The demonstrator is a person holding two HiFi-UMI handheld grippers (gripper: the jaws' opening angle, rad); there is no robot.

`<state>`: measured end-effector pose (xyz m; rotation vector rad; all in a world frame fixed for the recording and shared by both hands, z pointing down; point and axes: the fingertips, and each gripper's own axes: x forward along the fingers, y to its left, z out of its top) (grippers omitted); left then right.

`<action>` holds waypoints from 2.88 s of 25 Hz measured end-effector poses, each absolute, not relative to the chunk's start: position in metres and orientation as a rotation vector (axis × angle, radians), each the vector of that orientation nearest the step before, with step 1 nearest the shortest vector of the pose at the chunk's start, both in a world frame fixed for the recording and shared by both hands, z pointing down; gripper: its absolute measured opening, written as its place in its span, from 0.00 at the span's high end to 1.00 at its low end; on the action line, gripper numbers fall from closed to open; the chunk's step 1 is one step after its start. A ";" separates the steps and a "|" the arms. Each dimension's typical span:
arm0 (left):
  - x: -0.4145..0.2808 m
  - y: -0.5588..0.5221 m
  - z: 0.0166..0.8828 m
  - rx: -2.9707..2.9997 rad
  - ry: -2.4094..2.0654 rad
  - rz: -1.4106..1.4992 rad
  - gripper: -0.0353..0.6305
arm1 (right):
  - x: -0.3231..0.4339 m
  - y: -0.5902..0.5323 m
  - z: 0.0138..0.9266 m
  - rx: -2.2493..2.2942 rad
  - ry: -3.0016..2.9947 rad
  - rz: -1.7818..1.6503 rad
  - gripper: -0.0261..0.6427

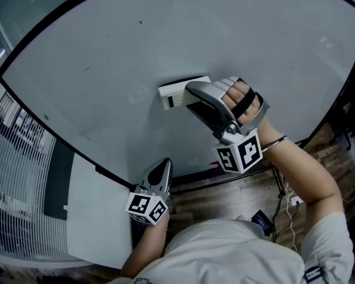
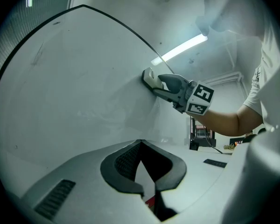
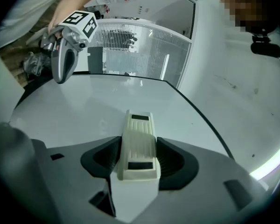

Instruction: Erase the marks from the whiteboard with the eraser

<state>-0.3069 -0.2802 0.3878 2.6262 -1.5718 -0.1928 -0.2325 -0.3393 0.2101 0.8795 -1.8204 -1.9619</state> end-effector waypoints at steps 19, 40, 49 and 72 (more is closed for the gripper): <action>-0.312 -0.278 0.422 2.612 -1.464 -0.087 0.94 | -0.244 -0.335 0.441 0.531 -1.792 -1.712 0.60; -0.303 -0.234 0.403 2.603 -1.539 -0.195 0.94 | -0.222 -0.269 0.451 0.644 -2.370 -0.963 0.60; -0.231 -0.200 0.394 2.628 -1.529 -0.206 0.94 | -0.154 -0.203 0.426 0.894 -2.780 -0.325 0.60; -0.074 -0.040 0.434 2.549 -1.559 -0.159 0.94 | -0.001 -0.055 0.453 1.022 -2.969 0.068 0.60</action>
